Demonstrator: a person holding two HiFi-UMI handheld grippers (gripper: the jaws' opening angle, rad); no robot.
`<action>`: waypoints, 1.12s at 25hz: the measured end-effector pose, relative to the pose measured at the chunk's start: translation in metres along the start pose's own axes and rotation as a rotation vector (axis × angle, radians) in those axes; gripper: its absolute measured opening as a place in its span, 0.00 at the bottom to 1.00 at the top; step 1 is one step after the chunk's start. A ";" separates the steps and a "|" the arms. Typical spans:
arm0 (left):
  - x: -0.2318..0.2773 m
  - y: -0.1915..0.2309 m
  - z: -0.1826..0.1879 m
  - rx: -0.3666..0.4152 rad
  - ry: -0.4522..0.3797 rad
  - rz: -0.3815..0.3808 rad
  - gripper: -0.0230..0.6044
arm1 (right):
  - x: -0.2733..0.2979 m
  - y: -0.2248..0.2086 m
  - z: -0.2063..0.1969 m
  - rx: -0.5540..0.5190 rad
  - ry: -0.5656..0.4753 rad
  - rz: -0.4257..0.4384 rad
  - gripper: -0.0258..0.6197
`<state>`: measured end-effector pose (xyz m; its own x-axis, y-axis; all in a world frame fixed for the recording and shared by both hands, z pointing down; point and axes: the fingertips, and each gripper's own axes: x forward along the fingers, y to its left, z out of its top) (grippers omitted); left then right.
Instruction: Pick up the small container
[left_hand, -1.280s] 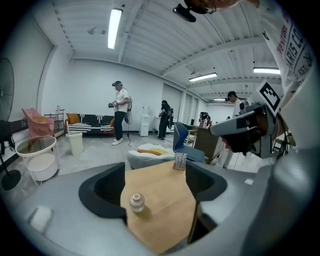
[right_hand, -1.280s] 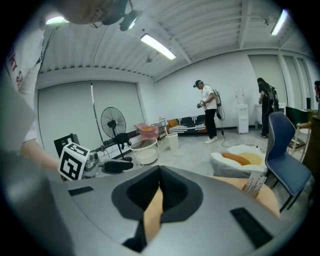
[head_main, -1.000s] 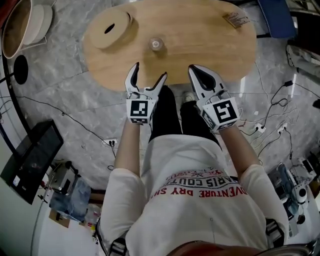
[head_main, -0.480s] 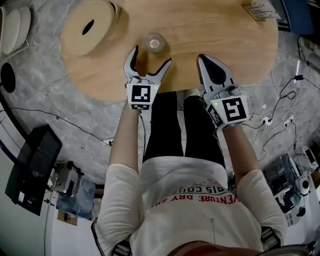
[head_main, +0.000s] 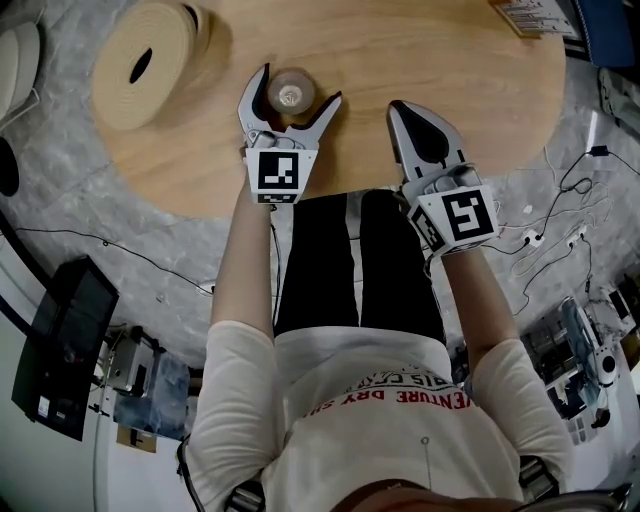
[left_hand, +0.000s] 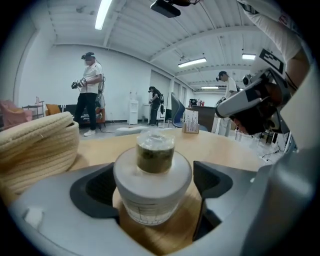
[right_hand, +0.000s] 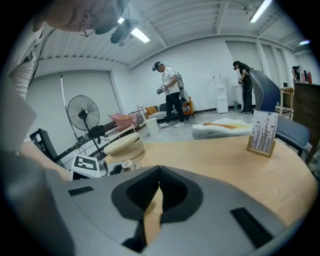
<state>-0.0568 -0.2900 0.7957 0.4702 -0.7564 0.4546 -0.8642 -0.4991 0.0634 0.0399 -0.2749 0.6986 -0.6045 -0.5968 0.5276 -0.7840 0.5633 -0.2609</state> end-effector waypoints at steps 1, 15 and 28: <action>0.002 -0.001 0.000 0.012 0.002 0.004 0.78 | 0.001 -0.001 -0.001 -0.001 0.001 0.005 0.05; 0.006 0.017 -0.002 0.009 0.042 0.124 0.58 | 0.001 0.005 -0.030 0.005 0.046 0.032 0.05; -0.043 -0.006 0.058 0.019 0.079 0.030 0.58 | -0.027 0.029 0.030 -0.036 0.016 0.067 0.05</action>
<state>-0.0610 -0.2787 0.7239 0.4276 -0.7362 0.5245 -0.8740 -0.4848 0.0321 0.0295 -0.2591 0.6526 -0.6527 -0.5484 0.5228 -0.7363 0.6218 -0.2669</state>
